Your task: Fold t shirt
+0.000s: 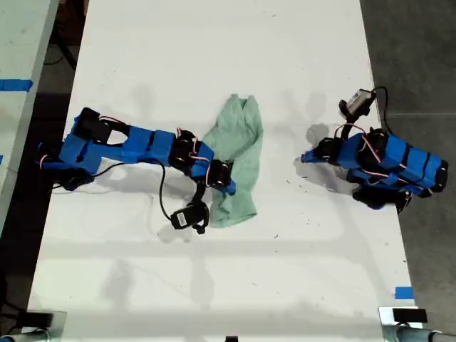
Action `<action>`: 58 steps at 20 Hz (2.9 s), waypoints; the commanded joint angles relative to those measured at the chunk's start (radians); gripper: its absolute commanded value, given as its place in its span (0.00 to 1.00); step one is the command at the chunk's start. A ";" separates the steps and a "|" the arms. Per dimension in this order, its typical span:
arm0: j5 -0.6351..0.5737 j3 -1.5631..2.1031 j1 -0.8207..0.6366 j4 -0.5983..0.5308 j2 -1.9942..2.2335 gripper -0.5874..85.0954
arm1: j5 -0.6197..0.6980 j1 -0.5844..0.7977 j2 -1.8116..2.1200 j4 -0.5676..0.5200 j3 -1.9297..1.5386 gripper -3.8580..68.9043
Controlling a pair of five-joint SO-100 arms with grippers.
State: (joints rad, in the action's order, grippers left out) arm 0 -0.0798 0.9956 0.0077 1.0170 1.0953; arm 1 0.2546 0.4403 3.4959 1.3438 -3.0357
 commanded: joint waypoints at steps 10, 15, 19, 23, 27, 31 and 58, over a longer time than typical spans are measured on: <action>-0.054 -0.021 -0.078 0.067 0.207 0.00 | 0.021 0.000 0.009 0.006 -0.021 0.10; -0.048 0.290 -0.313 0.192 0.603 0.00 | 0.021 -0.002 0.009 0.008 -0.020 0.10; -0.074 0.976 -0.609 0.032 1.123 0.00 | 0.021 -0.002 0.009 0.008 -0.020 0.09; -0.224 1.603 -0.904 -0.169 1.669 0.00 | 0.021 0.003 0.009 0.008 -0.020 0.09; -0.287 2.039 -0.919 -0.561 1.833 0.00 | 0.021 0.005 0.009 0.006 -0.021 0.09; -0.293 2.273 -0.971 -0.270 2.502 0.00 | 0.031 0.008 0.009 0.002 -0.023 0.08; -0.265 2.299 -0.933 -0.284 2.513 0.00 | -0.002 0.011 0.009 0.014 -0.025 0.08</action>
State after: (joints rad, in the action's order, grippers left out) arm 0 -0.3712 3.2551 -0.9342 0.7317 3.5957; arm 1 0.2669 0.4418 3.4959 1.3514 -3.0357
